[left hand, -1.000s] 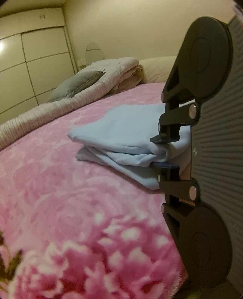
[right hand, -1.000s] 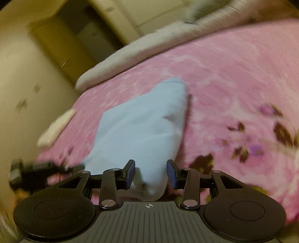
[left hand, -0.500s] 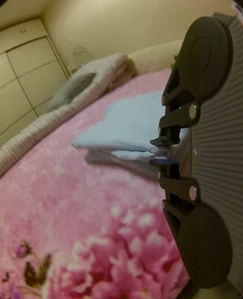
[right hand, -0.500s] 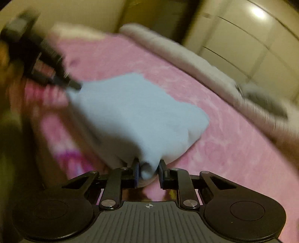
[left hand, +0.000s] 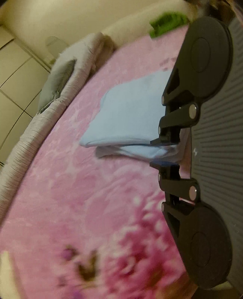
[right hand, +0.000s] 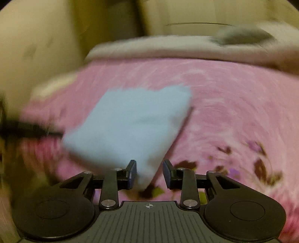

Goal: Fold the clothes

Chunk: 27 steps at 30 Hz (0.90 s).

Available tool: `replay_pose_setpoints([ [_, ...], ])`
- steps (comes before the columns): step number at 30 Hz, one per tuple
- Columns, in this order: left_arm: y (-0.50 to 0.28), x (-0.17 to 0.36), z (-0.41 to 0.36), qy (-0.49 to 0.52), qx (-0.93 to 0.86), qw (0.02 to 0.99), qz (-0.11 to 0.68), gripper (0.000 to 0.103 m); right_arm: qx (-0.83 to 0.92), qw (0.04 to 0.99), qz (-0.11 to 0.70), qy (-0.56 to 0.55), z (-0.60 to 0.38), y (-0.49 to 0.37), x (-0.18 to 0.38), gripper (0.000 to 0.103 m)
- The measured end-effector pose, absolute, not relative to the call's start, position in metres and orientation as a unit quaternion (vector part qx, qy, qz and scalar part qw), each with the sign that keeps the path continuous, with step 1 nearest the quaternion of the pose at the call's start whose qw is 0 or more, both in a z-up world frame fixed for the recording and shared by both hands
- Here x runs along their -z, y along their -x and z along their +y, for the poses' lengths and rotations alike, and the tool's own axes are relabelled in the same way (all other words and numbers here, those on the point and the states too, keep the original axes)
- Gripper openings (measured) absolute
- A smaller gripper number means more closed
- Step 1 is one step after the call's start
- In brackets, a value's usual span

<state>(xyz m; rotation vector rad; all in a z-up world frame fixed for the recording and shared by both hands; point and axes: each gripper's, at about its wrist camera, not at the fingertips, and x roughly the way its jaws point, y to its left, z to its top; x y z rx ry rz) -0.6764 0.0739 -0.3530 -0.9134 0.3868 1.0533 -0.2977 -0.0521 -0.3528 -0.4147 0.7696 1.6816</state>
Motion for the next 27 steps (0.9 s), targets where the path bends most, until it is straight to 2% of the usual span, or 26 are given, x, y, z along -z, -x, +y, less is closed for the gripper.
replay_pose_setpoints([
  [3, 0.666, 0.336, 0.073, 0.399, -0.474, 0.764, 0.179, 0.012, -0.679, 0.600, 0.408, 0.112, -0.039, 0.276, 0.359, 0.031],
  [6, 0.643, 0.340, 0.077, 0.394, -0.451, 0.778, 0.190, 0.012, -0.668, 0.589, 0.446, 0.090, -0.028, 0.280, 0.371, 0.026],
  [12, 0.611, 0.377, 0.085, 0.377, -0.466, 0.759, 0.255, 0.009, -0.669, 0.619, 0.348, 0.218, -0.016, 0.330, 0.368, 0.023],
  [16, 0.616, 0.358, 0.082, 0.375, -0.471, 0.761, 0.241, 0.009, -0.672, 0.633, 0.323, 0.207, -0.020, 0.332, 0.353, 0.023],
  [19, 0.609, 0.359, 0.083, 0.364, -0.475, 0.758, 0.260, 0.011, -0.684, 0.620, 0.333, 0.193, -0.022, 0.334, 0.352, 0.023],
  [23, 0.592, 0.371, 0.085, 0.343, -0.481, 0.748, 0.302, 0.010, -0.670, 0.607, 0.358, 0.234, -0.005, 0.346, 0.373, 0.023],
  [27, 0.579, 0.356, 0.075, 0.308, -0.501, 0.740, 0.326, 0.012, -0.660, 0.607, 0.372, 0.239, -0.003, 0.343, 0.366, 0.023],
])
